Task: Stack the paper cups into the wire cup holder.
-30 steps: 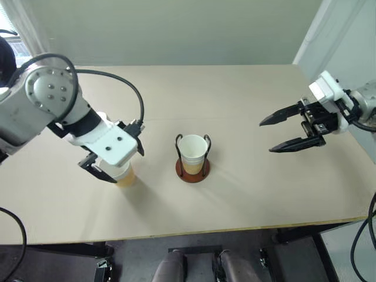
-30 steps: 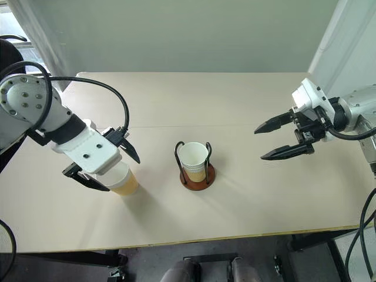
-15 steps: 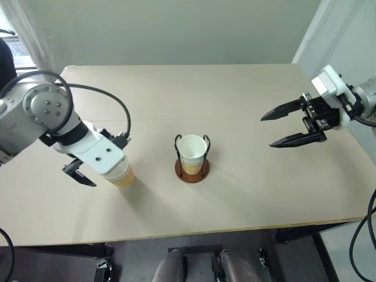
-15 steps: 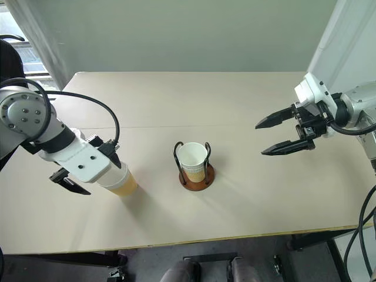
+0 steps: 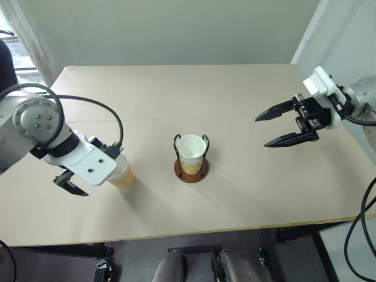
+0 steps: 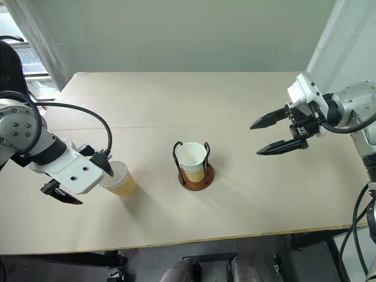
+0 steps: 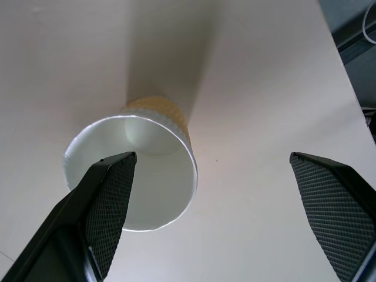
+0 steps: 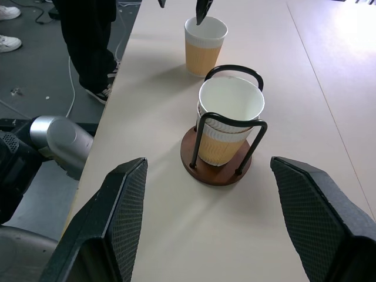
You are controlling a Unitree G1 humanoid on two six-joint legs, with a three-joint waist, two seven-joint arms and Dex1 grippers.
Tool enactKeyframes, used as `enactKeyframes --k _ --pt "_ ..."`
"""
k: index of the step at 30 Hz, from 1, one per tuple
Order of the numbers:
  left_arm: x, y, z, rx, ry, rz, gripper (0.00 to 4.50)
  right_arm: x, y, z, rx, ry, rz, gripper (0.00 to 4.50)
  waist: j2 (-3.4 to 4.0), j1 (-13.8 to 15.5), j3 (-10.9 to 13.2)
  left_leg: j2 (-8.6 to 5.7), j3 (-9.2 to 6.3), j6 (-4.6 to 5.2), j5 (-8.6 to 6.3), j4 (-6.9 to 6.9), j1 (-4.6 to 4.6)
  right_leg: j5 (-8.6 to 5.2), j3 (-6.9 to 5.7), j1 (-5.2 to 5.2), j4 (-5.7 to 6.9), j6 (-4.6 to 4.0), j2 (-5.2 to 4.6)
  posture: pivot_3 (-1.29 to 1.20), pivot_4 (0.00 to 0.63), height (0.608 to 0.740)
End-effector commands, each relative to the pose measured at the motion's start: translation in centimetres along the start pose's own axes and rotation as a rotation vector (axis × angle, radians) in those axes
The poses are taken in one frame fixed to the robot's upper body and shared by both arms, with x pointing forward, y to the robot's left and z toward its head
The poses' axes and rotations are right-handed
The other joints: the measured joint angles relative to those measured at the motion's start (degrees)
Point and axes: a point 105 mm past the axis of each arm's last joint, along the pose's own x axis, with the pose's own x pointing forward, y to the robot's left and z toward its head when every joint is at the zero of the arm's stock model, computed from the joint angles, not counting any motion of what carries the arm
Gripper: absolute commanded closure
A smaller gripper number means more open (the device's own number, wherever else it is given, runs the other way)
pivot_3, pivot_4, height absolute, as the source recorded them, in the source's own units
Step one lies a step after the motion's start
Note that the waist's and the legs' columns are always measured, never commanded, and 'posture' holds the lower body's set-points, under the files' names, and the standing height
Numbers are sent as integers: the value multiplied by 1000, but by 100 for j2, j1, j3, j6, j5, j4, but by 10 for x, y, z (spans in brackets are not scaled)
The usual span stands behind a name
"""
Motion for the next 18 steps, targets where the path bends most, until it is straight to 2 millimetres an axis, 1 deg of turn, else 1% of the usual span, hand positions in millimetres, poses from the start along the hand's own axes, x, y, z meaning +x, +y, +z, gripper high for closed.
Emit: enactKeyframes --k 1,6,13,18 --pt "-8 1 -7 -13 36 16 26 -2 -3 12 -53 -6 -2 1119 0 -1 0 0 0 -1 0 0 0 1 0 -1 0 -1 0 0 150 740" --pt "1 6 -10 -7 36 21 26 1 -4 11 -54 -10 3 1119 0 0 0 0 0 -2 -1 -2 -2 2 0 -3 0 -3 0 0 150 740" --pt "14 15 -5 23 11 27 26 3 -4 12 -54 -14 11 1119 -1 2 -1 0 0 -3 -2 -4 -3 4 0 -7 1 -3 0 0 150 740" --pt "17 17 -1 25 -8 31 26 2 -2 10 -46 -9 9 1119 -1 -1 -1 0 0 -6 -1 -9 -3 6 0 -10 1 -2 0 0 150 740"
